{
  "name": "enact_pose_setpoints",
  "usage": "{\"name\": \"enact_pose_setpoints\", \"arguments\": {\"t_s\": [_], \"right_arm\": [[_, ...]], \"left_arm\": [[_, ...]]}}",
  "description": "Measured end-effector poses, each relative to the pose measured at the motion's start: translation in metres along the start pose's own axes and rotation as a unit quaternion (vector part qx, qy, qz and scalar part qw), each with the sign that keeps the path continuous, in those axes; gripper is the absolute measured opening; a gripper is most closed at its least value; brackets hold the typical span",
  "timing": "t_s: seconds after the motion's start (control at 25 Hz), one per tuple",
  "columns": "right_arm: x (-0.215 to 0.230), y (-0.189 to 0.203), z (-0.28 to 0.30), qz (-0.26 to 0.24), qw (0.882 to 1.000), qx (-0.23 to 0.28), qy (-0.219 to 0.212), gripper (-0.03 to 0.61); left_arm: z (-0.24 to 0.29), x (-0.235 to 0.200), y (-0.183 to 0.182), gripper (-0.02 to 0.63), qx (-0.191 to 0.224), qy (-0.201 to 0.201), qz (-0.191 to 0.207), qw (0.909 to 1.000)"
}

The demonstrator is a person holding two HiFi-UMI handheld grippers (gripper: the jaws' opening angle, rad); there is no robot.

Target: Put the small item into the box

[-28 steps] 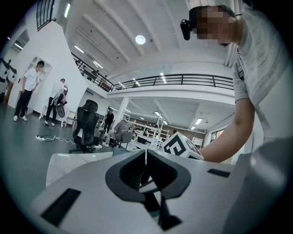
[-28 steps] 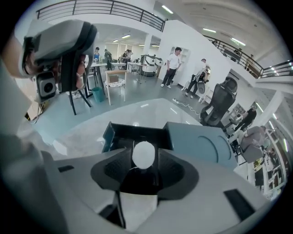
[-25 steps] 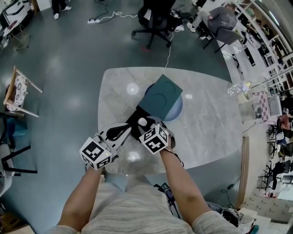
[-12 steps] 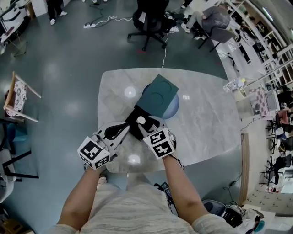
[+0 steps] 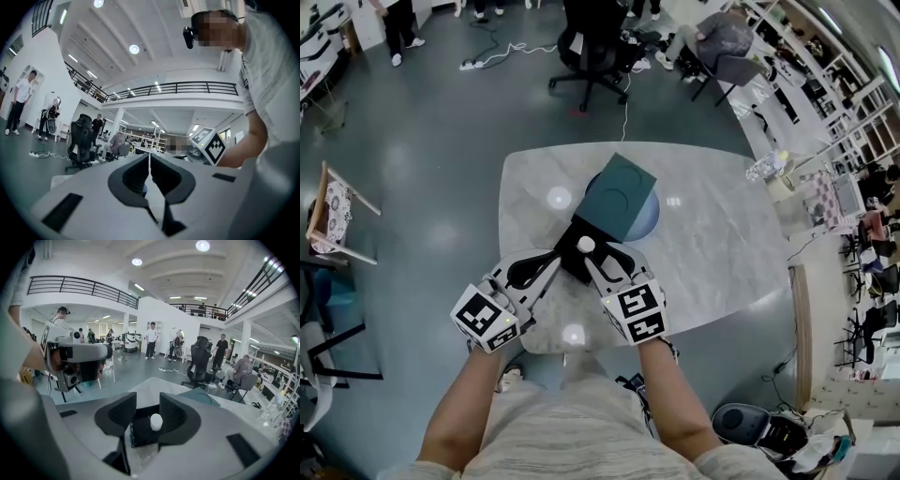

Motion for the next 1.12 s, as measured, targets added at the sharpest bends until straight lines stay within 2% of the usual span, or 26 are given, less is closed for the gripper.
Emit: {"name": "enact_pose_setpoints", "arguments": {"t_s": [0.28, 0.4, 0.64, 0.92, 1.12], "right_arm": [[-0.024, -0.025, -0.04, -0.014, 0.999, 0.045, 0.025, 0.061], [-0.037, -0.034, -0.056, -0.017, 0.998, 0.06, 0.03, 0.035], [-0.065, -0.05, -0.084, -0.004, 0.995, 0.096, 0.034, 0.02], [-0.126, -0.08, -0.117, -0.007, 0.989, 0.148, 0.006, 0.018], [-0.163, -0.098, -0.133, -0.006, 0.986, 0.164, 0.009, 0.018]], "left_arm": [[-0.019, 0.027, -0.016, 0.023, 0.012, 0.018, 0.022, 0.9995], [-0.032, 0.039, -0.021, 0.023, 0.015, 0.023, 0.027, 0.9993], [-0.059, 0.06, -0.027, 0.023, 0.015, 0.033, 0.035, 0.9987], [-0.106, 0.088, -0.027, 0.023, 0.009, 0.049, 0.04, 0.998], [-0.135, 0.11, -0.03, 0.023, -0.007, 0.061, 0.066, 0.996]]}}
Point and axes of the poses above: the fingertips, and each gripper's own axes: z forward along the fingers, x to its right, y out of its underside, the point moved 6 cm from there along -z, backward along the fingers, and after that the axes turned 14 degrees about -z, right-handed, at the moved point
